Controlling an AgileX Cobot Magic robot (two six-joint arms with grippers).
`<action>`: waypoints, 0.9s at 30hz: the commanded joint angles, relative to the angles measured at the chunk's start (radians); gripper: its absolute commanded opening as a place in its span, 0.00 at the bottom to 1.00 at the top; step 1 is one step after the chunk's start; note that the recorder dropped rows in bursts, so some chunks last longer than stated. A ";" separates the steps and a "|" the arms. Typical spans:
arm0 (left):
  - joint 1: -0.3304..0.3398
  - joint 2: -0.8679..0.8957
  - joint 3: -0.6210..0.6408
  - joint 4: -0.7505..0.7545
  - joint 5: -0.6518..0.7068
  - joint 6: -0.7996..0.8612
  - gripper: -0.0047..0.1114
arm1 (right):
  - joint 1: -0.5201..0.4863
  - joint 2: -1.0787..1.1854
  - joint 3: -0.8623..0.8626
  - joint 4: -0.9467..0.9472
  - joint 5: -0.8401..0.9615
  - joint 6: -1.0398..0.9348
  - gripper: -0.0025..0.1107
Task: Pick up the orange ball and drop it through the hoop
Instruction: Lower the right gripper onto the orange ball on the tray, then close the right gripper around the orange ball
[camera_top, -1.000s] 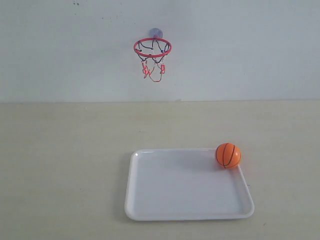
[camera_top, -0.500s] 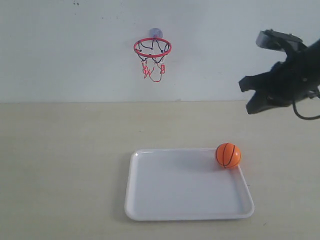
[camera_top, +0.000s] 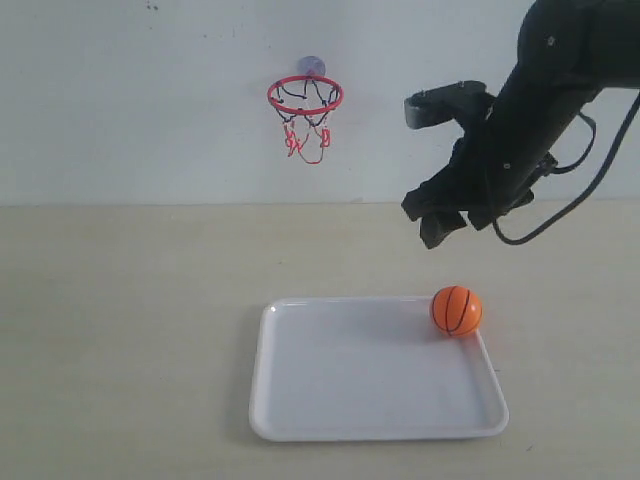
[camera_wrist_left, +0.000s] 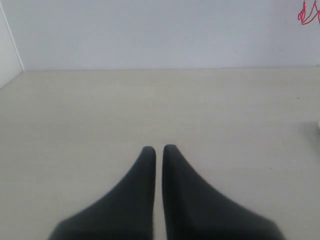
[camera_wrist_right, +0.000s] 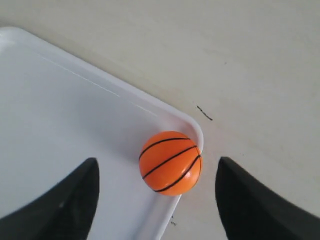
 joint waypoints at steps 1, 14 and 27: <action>0.004 -0.003 0.004 -0.007 0.001 0.002 0.08 | 0.005 0.050 -0.009 -0.057 -0.001 0.096 0.58; 0.004 -0.003 0.004 -0.007 0.001 0.002 0.08 | 0.005 0.167 -0.009 -0.055 0.007 0.240 0.58; 0.004 -0.003 0.004 -0.007 0.001 0.002 0.08 | 0.005 0.227 -0.009 -0.055 0.003 0.282 0.58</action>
